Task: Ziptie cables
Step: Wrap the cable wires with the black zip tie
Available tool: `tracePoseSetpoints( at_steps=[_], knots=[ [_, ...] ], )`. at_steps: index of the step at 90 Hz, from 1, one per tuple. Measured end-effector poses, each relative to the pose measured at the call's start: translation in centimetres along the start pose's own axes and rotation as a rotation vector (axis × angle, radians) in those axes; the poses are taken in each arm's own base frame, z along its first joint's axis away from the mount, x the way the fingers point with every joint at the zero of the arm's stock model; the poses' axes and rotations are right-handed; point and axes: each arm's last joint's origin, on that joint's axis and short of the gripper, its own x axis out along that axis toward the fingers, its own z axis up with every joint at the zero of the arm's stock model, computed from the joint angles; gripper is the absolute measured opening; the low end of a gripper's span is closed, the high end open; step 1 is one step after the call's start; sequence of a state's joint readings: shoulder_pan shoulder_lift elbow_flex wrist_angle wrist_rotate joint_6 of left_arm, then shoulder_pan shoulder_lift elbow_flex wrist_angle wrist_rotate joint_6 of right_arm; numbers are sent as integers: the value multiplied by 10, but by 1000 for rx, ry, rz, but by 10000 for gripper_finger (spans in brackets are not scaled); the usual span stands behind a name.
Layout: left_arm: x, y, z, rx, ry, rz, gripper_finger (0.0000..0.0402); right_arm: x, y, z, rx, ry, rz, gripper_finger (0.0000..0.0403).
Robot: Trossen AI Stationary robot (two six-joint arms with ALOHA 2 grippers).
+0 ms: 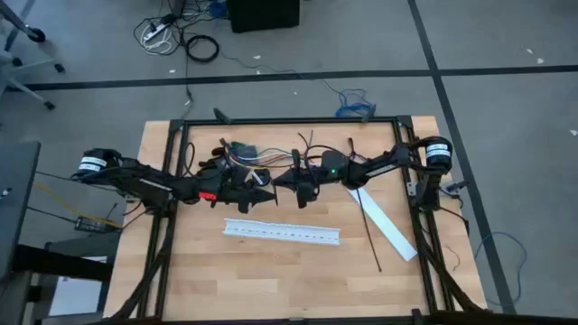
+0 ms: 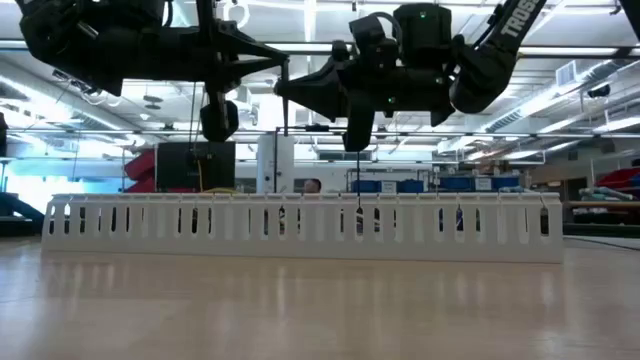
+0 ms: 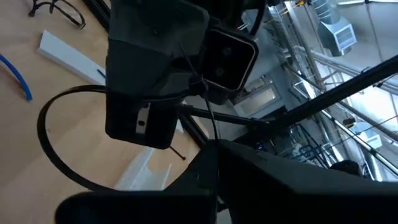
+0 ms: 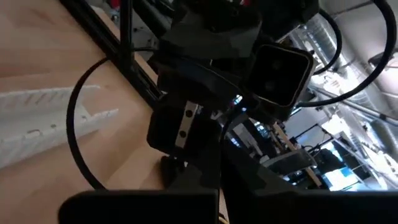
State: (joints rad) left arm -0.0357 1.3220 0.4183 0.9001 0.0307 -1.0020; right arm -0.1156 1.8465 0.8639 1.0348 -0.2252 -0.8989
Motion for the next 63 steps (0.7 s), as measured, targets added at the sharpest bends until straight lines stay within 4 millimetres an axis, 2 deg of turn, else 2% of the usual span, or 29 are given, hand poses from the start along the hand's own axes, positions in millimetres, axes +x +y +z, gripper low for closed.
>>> tracePoseSetpoints(
  at_steps=[29,63],
  knots=[
    [0,0,-1,-2,14,-10,0,3,10,12,-61,3,0,0],
    [0,-3,-6,-2,42,-10,0,2,14,14,-180,70,-30,0]
  ],
)
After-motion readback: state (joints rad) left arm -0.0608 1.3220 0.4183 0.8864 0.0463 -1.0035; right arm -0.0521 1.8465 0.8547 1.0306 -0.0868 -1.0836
